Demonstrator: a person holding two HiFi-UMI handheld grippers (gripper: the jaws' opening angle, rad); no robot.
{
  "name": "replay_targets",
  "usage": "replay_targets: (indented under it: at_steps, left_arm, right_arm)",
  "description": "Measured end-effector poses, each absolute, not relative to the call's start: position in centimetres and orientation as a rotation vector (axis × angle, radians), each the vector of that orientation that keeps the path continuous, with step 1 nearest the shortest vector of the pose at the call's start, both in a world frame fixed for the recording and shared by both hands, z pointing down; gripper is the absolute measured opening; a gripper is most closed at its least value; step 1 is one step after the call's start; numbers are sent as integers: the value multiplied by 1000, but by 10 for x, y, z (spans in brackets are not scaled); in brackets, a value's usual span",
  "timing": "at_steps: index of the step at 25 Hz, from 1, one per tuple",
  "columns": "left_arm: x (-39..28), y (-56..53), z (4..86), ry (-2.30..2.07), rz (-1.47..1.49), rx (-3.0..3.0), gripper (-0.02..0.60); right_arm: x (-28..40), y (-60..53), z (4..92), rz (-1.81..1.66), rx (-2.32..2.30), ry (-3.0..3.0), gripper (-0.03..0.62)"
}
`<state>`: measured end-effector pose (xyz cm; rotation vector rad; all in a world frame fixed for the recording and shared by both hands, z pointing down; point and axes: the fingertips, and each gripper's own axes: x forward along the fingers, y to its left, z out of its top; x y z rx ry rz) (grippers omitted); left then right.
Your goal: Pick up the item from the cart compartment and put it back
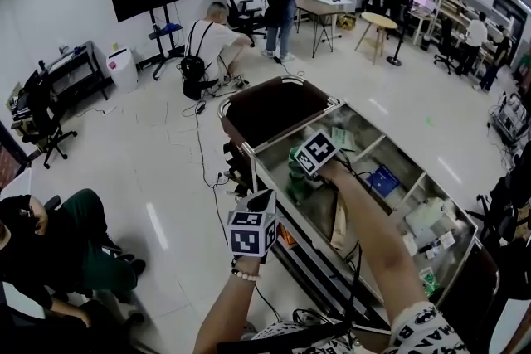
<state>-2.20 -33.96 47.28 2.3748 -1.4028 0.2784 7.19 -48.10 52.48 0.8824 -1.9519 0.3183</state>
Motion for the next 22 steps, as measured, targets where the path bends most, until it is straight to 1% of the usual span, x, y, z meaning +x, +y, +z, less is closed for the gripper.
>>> replay_targets:
  at_steps: [11, 12, 13, 14, 17, 22]
  left_arm:
    - [-31, -335, 483, -1413, 271, 2342, 0]
    - [-32, -335, 484, -1414, 269, 2341, 0]
    - [-32, -335, 484, -1414, 267, 2340, 0]
    - [-33, -335, 484, -1416, 265, 2340, 0]
    - [-35, -335, 479, -1421, 249, 2342, 0]
    - [-34, -338, 460, -1438, 211, 2375, 0]
  right_arm:
    - [72, -489, 531, 311, 895, -1921, 334]
    - [72, -491, 529, 289, 906, -1916, 350]
    - [73, -492, 527, 267, 917, -1913, 403]
    - [74, -493, 522, 249, 925, -1915, 403]
    - [74, -488, 493, 217, 957, -1968, 403]
    - [74, -457, 407, 183, 1096, -2186, 394]
